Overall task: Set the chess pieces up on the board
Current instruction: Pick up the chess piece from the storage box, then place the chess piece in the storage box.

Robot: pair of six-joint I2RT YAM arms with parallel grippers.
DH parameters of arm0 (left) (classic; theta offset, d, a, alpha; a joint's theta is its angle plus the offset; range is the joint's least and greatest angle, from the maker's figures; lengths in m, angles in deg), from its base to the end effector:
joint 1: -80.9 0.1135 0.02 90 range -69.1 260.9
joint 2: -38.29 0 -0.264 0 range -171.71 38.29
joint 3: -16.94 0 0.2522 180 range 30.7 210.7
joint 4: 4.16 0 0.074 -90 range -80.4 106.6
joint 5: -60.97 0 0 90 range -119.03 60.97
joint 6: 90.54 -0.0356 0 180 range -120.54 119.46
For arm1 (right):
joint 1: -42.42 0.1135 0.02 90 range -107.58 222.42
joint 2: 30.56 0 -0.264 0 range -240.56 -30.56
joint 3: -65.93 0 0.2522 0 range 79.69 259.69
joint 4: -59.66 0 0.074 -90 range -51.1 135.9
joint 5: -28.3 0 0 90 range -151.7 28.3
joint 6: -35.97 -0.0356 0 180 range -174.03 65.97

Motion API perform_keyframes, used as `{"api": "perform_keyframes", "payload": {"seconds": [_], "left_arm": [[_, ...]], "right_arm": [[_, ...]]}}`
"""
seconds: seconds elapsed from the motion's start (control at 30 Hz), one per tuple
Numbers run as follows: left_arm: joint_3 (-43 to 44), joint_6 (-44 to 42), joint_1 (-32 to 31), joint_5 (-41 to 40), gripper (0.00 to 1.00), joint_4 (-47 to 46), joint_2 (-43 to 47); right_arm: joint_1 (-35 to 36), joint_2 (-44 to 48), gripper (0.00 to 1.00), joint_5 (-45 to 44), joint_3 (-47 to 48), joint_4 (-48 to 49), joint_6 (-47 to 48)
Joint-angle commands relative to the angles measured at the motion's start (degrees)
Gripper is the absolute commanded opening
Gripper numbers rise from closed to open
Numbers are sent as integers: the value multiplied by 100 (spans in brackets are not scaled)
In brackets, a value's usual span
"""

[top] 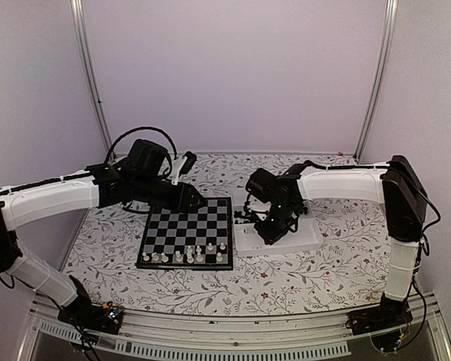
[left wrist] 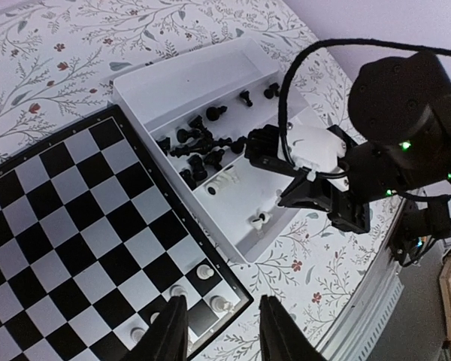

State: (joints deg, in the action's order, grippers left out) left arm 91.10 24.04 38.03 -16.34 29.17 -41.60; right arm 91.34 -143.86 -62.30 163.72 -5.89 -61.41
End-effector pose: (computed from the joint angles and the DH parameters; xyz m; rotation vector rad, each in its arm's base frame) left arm 0.2212 -0.2160 0.2797 0.5031 2.3314 -0.8501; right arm 0.2529 0.2896 0.1803 -1.0618 2.8032 0.0967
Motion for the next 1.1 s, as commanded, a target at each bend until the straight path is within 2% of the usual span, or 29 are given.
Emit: {"api": "perform_keyframes", "payload": {"seconds": [0.0, 0.37, 0.53, 0.73, 1.07], "left_arm": [[271, 343, 172, 610, 36, -207, -282], [768, 1262, 652, 1959, 36, -799, -1329], [1037, 1285, 657, 2125, 36, -724, -1668], [1018, 1264, 657, 2231, 36, -646, -1666], [972, 1098, 653, 2346, 37, -401, -1615]], "right_arm": [[71, 498, 2, -350, -16, 262, 394], [247, 995, 3, -309, -86, 717, 1015], [243, 811, 3, -147, -254, 757, 1108], [215, 649, 3, -504, -423, 952, 1792], [-157, 230, 7, -638, -519, 1218, 2249]]}}
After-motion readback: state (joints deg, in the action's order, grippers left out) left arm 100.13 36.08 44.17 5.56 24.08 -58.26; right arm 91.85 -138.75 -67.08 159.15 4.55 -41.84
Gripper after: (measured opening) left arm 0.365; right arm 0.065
